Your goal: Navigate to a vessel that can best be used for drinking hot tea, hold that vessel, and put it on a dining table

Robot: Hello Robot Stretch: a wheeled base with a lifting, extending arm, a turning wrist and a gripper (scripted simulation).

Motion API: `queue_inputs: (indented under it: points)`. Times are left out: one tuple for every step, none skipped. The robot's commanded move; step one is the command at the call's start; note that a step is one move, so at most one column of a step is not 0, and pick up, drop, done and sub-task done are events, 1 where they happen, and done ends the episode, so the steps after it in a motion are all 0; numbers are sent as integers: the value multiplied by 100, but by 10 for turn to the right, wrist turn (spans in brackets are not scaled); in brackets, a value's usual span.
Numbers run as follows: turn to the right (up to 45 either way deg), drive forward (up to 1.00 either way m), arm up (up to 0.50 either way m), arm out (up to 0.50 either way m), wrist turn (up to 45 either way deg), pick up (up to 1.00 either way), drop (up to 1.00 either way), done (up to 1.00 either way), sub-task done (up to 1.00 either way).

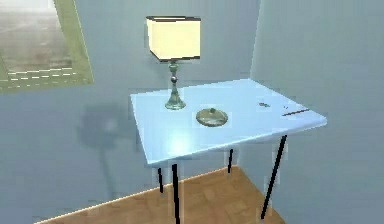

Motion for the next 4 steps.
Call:
queue_inputs:
  points:
    - [-90,0,0,0,0,0,0,0,0]
    - [90,0,0,0,0,0,0,0,0]
    - [-90,0,0,0,0,0,0,0,0]
    - [30,0,0,0,0,0,0,0,0]
